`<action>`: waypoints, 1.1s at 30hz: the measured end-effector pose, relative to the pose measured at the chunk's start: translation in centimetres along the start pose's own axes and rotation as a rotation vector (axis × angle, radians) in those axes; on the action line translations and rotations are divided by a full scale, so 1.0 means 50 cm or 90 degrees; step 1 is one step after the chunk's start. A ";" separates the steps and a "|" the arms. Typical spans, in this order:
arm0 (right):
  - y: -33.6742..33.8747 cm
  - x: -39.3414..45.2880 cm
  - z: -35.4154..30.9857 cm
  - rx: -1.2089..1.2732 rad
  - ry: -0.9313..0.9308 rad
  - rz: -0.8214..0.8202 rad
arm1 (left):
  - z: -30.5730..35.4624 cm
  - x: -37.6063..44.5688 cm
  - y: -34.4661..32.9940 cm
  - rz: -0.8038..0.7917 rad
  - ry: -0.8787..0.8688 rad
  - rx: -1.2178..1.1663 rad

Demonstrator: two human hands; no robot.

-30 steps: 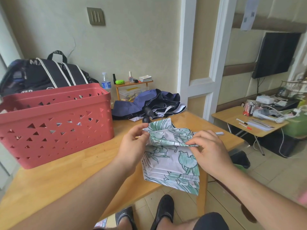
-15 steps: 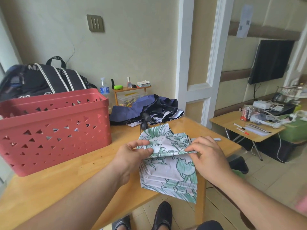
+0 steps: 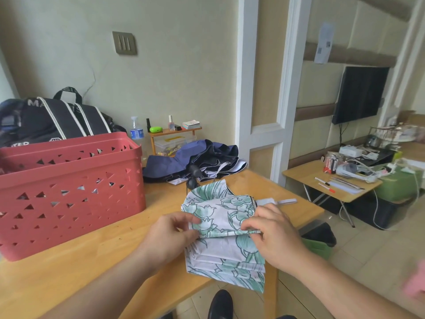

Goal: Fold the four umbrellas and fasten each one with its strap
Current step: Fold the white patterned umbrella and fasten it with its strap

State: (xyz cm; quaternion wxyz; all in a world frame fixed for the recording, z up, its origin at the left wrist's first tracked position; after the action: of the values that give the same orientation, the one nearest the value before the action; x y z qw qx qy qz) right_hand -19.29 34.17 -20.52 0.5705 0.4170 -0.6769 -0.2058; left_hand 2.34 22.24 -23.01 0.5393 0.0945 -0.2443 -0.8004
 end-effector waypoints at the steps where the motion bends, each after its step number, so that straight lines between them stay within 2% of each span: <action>1: -0.010 -0.002 -0.003 -0.001 -0.001 -0.031 | 0.018 0.003 0.009 0.035 -0.028 0.067; 3: -0.033 -0.005 -0.010 -0.007 -0.002 -0.096 | 0.085 0.007 0.012 0.088 -0.137 0.222; 6: -0.056 -0.010 -0.011 -0.003 -0.021 -0.166 | 0.162 0.025 -0.067 0.017 -0.300 0.378; 10: -0.073 -0.023 -0.003 -0.019 -0.055 -0.252 | 0.122 0.072 -0.138 -0.102 -0.239 0.499; 15: -0.083 -0.020 -0.002 -0.012 -0.108 -0.417 | 0.090 0.065 -0.147 -0.104 -0.271 0.558; 17: -0.067 0.015 -0.008 -0.027 -0.108 -0.381 | 0.074 0.045 -0.156 -0.101 -0.308 0.613; 20: -0.050 0.075 -0.021 -0.026 -0.088 -0.208 | 0.056 0.007 -0.174 -0.116 -0.367 0.658; 22: -0.072 0.085 -0.025 -0.027 -0.091 -0.167 | 0.039 -0.005 -0.178 -0.169 -0.324 0.690; 24: -0.121 0.069 -0.025 -0.078 -0.104 -0.226 | 0.013 -0.028 -0.176 -0.264 -0.269 0.697; 27: -0.175 0.018 0.000 -0.142 -0.146 -0.386 | 0.006 -0.063 -0.169 -0.347 -0.262 0.697; 28: -0.180 0.007 0.004 -0.152 -0.151 -0.411 | 0.006 -0.074 -0.160 -0.367 -0.253 0.679; 33: -0.175 -0.012 0.013 -0.149 -0.153 -0.430 | 0.014 -0.051 -0.095 -0.344 -0.185 0.526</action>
State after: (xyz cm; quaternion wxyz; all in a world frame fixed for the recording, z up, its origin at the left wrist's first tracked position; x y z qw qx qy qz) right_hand -17.01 29.55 -27.67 0.4308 0.5218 -0.5351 -0.5058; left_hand -0.81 26.19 -25.01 0.1913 0.2472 -0.5793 -0.7528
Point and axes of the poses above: each hand's wrist, its own x-axis towards the middle knuckle, its own y-axis out of the back of the hand, z = x × y, the point moved 10 cm from there along x, towards the middle knuckle
